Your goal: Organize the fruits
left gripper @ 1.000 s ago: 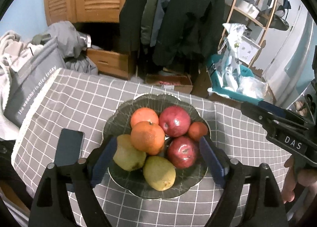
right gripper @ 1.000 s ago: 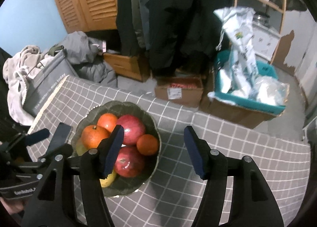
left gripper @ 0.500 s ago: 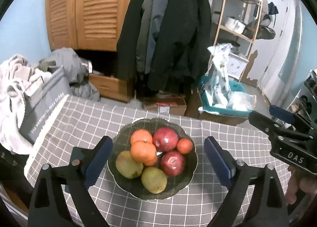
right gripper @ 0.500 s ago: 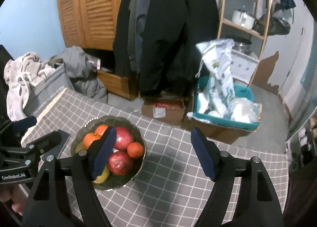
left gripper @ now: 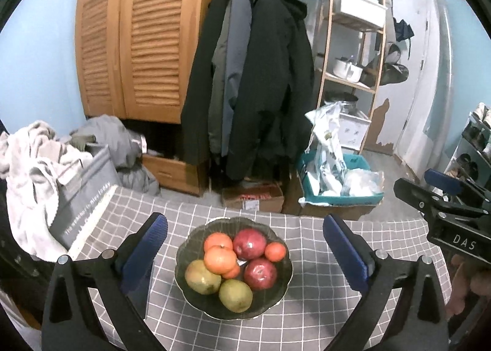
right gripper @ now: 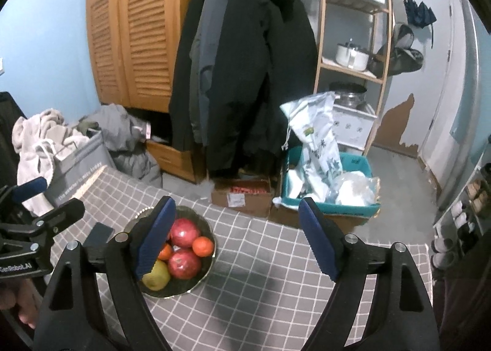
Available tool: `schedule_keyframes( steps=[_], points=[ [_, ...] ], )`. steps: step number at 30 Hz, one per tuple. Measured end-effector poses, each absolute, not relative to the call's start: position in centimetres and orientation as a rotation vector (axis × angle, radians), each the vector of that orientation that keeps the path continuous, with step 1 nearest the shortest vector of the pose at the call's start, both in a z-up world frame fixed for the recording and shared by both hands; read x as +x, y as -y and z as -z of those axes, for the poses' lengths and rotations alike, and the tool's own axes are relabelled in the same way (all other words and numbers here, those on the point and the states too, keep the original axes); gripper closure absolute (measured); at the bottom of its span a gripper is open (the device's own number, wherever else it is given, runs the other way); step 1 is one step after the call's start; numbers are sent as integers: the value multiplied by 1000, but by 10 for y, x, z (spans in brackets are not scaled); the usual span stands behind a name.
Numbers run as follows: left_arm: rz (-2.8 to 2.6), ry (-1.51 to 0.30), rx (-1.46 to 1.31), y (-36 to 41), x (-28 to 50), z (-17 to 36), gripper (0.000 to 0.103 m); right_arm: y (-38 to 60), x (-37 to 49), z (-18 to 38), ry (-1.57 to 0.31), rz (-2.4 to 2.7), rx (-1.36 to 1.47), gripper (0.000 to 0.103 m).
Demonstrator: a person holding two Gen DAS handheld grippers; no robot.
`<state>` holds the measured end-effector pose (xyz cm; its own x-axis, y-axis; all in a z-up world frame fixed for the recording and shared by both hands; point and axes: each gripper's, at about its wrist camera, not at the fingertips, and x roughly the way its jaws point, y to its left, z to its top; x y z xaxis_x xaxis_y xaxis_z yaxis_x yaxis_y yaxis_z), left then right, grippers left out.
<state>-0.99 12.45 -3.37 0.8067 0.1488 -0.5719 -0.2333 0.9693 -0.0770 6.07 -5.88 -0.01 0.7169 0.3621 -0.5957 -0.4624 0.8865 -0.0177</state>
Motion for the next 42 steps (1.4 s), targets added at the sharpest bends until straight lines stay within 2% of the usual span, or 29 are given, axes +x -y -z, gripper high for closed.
schedule_keyframes(
  steps=[15, 42],
  points=[
    [-203, -518, -121, -107, -21, 13, 1, 93, 36, -29, -477, -396, -174, 21],
    [-215, -500, -76, -93, -21, 5, 1, 96, 35, -27, -482, -398, -171, 21]
  ],
)
